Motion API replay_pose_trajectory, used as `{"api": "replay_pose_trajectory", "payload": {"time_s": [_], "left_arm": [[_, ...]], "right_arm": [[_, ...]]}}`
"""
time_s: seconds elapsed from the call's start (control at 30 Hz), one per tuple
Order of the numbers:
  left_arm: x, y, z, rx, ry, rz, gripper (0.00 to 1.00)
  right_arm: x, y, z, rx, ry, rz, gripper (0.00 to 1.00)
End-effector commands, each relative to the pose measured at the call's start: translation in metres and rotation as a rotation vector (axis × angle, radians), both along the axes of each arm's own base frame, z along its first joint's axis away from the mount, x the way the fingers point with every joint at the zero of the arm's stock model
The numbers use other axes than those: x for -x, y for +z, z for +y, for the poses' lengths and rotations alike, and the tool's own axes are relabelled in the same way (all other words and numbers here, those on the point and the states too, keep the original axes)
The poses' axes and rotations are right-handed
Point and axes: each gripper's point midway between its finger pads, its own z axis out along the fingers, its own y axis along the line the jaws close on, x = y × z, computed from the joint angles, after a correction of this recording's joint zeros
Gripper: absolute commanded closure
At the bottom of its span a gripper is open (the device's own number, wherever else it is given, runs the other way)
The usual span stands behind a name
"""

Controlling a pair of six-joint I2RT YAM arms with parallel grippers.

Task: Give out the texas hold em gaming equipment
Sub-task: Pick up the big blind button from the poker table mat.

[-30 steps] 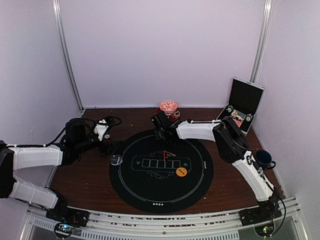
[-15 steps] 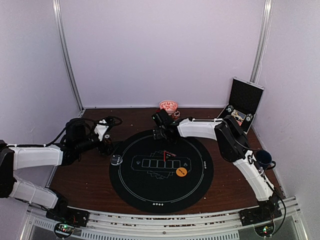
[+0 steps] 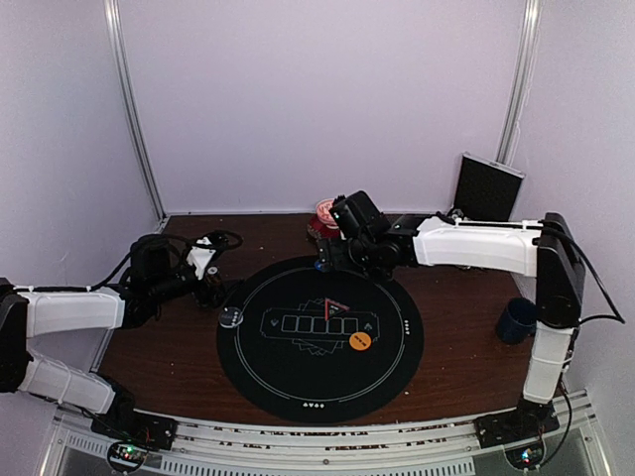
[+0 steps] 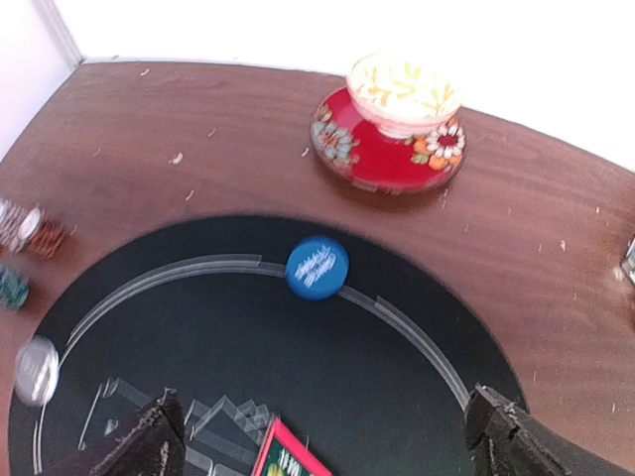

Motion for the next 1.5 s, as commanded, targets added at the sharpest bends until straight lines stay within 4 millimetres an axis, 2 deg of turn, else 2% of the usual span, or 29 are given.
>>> {"api": "replay_pose_trajectory", "payload": {"time_s": [0.0,0.13,0.27,0.5,0.7,1.07,1.47], "left_arm": [[-0.001,0.01,0.001,0.011,0.001,-0.053,0.02],[-0.002,0.01,0.003,0.009,0.011,-0.06,0.02],[-0.002,0.008,0.003,0.006,0.012,-0.057,0.02],[-0.004,0.007,0.003,0.003,0.017,-0.058,0.02],[-0.004,0.006,0.003,0.003,0.015,-0.055,0.02],[-0.003,0.006,0.003,0.002,0.014,-0.057,0.02],[-0.004,0.005,0.003,0.0,0.015,-0.054,0.02]], "right_arm": [[0.047,-0.039,-0.015,0.056,0.033,0.085,0.0],[0.08,-0.061,-0.022,0.049,0.07,0.115,0.0],[0.102,-0.086,-0.028,0.058,0.095,0.147,0.0],[0.114,-0.12,-0.027,0.082,0.126,0.19,0.02],[0.116,-0.139,-0.024,0.082,0.126,0.226,0.05],[0.131,-0.159,-0.032,0.064,0.118,0.288,0.12],[0.163,-0.168,-0.017,0.073,0.196,0.323,0.19]]}}
